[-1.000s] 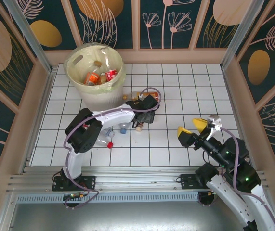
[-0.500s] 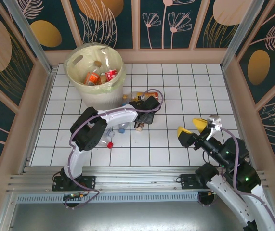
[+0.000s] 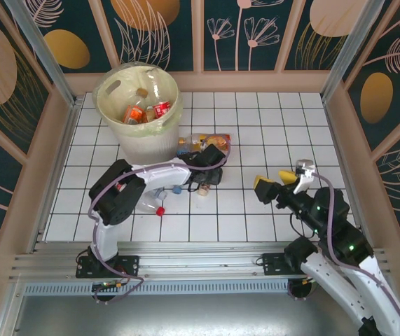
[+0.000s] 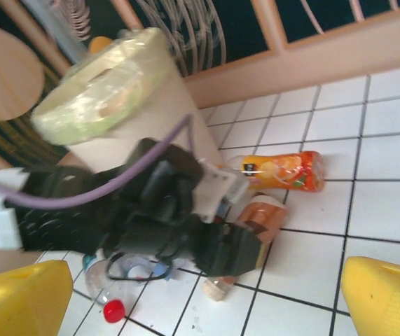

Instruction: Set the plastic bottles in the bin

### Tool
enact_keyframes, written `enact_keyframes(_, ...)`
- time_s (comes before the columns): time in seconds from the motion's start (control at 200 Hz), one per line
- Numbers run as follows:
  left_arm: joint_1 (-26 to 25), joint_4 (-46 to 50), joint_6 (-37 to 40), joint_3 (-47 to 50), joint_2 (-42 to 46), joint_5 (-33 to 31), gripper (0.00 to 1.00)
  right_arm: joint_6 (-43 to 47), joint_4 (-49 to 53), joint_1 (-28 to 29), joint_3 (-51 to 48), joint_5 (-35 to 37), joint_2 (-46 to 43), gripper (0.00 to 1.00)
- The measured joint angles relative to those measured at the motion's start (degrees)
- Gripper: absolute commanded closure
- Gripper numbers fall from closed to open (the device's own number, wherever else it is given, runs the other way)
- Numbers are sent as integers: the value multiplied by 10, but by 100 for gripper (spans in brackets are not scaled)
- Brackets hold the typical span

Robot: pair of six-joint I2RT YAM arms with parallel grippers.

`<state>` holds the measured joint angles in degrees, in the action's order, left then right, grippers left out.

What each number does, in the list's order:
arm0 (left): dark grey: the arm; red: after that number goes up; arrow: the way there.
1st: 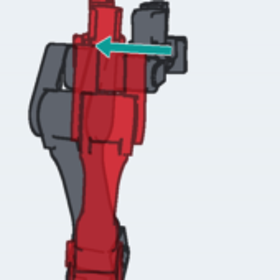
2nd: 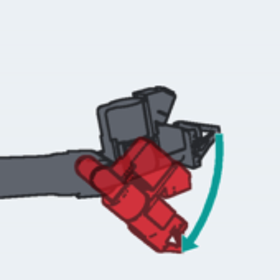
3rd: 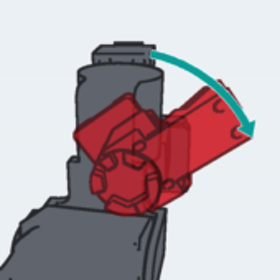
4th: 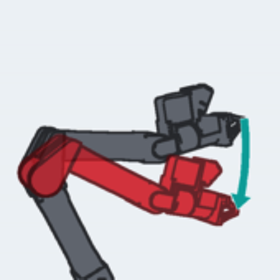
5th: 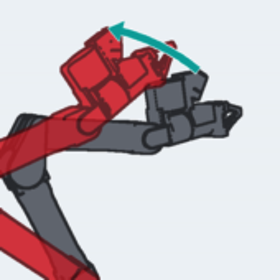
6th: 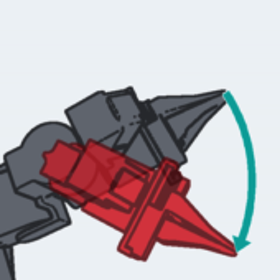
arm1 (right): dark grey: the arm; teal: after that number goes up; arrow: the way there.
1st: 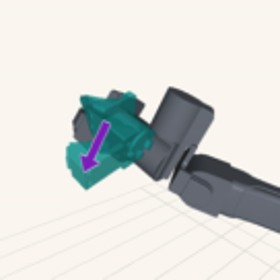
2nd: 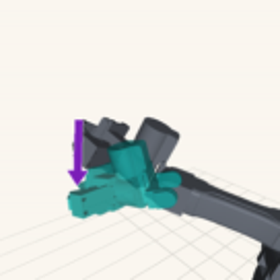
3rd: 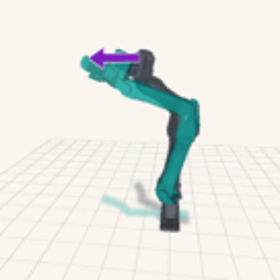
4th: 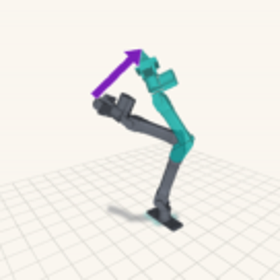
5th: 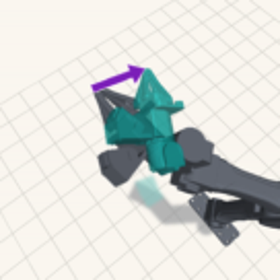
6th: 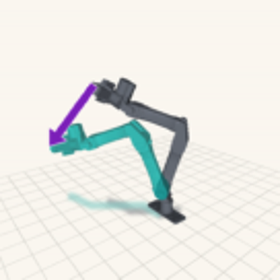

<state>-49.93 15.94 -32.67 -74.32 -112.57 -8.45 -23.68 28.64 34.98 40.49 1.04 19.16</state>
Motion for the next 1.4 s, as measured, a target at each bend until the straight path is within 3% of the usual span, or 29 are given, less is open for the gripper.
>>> enact_keyframes(0.205,0,-67,0,83,87,56,52,-81,-7,0,3,41,56,3)
enact_keyframes(0.595,0,-200,30,195,222,180,51,-148,-109,-1,-31,3,165,4)
enact_keyframes(0.876,0,-275,35,243,254,267,50,-153,-197,-16,-65,-87,221,3)
enact_keyframes(1.136,0,-321,31,256,279,303,48,-153,-245,-24,-77,-128,256,3)
enact_keyframes(1.396,0,-344,24,261,281,327,46,-152,-284,-31,-91,-153,272,11)
